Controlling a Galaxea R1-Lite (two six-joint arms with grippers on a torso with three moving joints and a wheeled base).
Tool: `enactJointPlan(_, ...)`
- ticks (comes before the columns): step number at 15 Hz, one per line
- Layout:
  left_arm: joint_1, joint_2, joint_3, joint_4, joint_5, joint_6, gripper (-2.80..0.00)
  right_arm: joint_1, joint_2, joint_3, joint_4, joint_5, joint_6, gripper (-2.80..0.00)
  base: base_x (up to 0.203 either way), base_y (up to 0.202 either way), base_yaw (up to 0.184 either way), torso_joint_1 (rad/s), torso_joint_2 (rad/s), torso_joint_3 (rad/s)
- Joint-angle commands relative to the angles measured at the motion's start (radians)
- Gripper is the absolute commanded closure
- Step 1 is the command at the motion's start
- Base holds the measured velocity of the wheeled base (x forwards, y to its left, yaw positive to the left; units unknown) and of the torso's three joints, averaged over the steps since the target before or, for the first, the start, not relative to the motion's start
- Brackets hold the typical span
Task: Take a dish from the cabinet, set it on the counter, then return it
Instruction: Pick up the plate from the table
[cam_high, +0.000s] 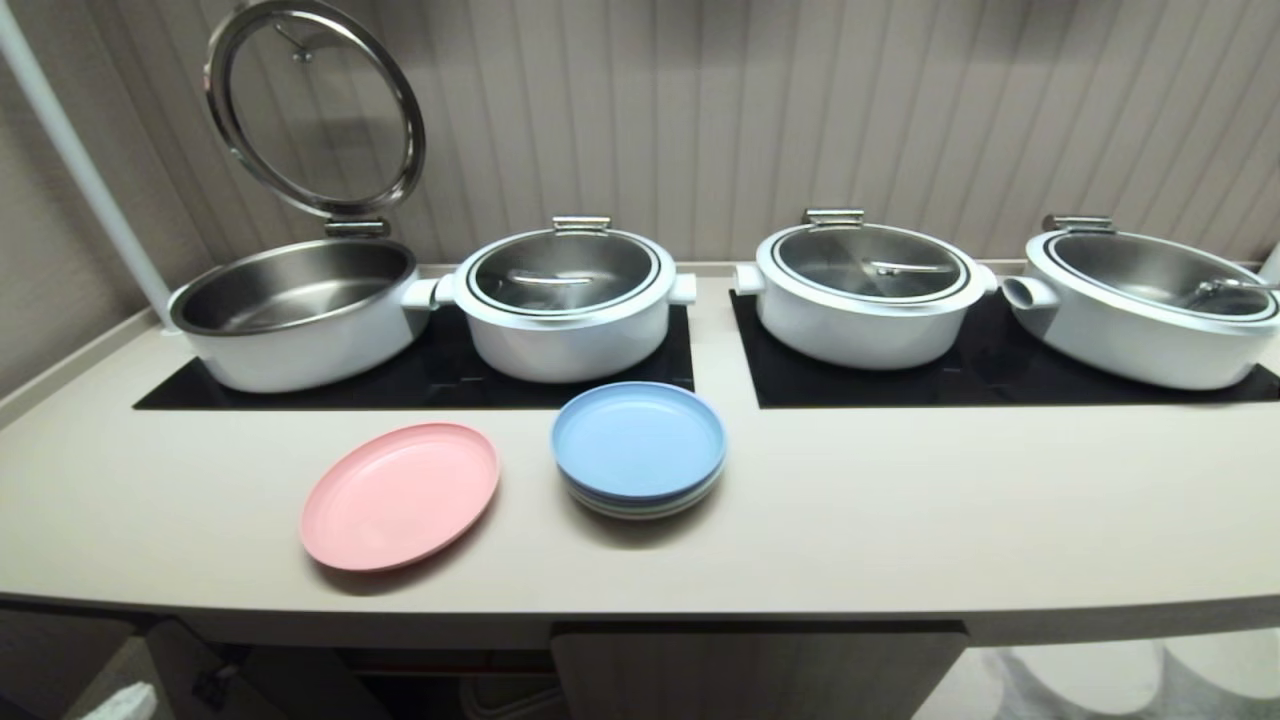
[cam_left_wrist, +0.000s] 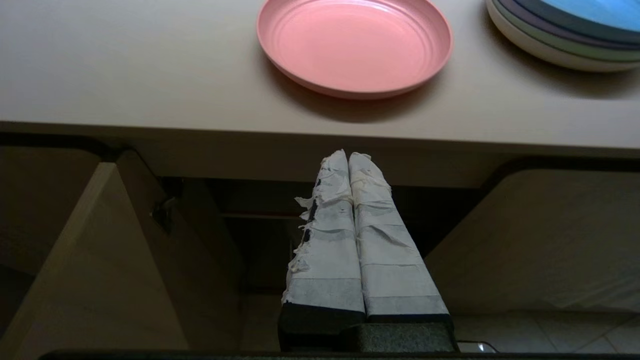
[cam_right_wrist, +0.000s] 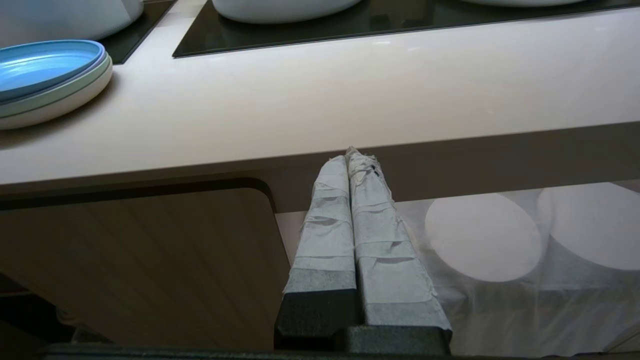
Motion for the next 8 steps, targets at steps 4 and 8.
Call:
enactJointPlan(4,-0.155,-0.236,0.000,0.141,0.075,0.000,0.00,0.000,0.000,0.000,-0.002,0.000,0.000,0.00,0.000,0.000,0.000,0.000,0.00,0.000)
enactJointPlan(8,-0.189,-0.317,0.002,0.219,0.178,0.007,0.00,0.000,0.000,0.000,0.000,0.000,0.000,0.00,0.000,0.000,0.000,0.000,0.00,0.000)
